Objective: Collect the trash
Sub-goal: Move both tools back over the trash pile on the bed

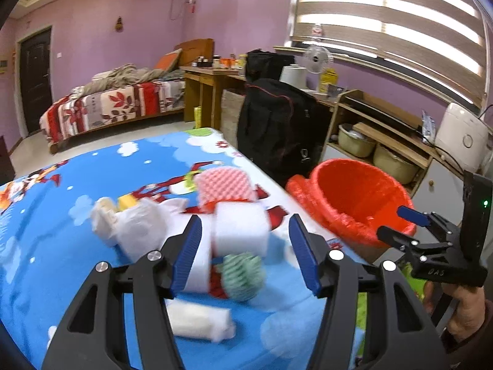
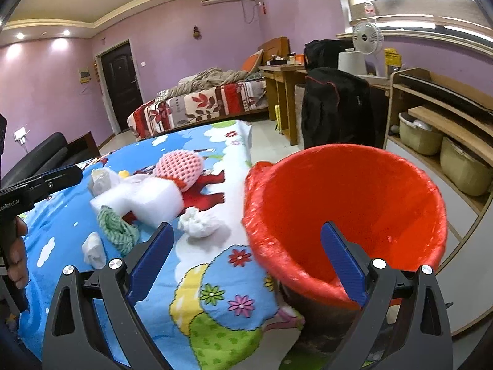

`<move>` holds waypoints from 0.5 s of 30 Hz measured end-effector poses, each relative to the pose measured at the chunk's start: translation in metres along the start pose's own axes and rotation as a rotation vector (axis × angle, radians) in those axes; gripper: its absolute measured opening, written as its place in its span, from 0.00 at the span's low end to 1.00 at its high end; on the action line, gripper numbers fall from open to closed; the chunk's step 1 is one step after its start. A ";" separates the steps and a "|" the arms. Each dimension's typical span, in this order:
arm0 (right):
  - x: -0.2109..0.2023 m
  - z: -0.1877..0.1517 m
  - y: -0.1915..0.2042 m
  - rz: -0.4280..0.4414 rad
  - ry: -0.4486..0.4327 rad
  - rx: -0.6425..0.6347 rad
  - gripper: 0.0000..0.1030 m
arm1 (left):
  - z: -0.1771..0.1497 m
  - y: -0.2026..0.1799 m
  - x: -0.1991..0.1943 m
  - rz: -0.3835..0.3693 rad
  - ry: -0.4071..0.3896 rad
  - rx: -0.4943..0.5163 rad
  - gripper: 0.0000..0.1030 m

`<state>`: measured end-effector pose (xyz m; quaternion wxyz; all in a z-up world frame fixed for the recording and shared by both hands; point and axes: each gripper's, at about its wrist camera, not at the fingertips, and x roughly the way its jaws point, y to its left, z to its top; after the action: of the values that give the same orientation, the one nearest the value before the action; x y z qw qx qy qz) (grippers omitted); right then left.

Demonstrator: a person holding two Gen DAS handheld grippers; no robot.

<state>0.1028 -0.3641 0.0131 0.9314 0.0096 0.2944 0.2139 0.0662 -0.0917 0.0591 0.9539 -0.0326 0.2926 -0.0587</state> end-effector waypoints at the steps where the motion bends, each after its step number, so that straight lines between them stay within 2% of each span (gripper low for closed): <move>1: 0.000 0.000 0.003 0.003 0.001 -0.005 0.88 | -0.003 0.004 -0.003 0.012 -0.001 0.000 0.55; 7: 0.005 0.002 0.019 0.027 0.016 -0.038 0.88 | -0.023 0.033 -0.016 0.057 0.015 -0.044 0.55; 15: 0.014 -0.004 0.042 0.067 0.040 -0.067 0.88 | -0.047 0.055 -0.019 0.078 0.054 -0.080 0.59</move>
<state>0.0940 -0.3206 0.0081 0.9174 -0.0161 0.3051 0.2548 0.0289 -0.0361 0.0255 0.9452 -0.0577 0.3212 -0.0104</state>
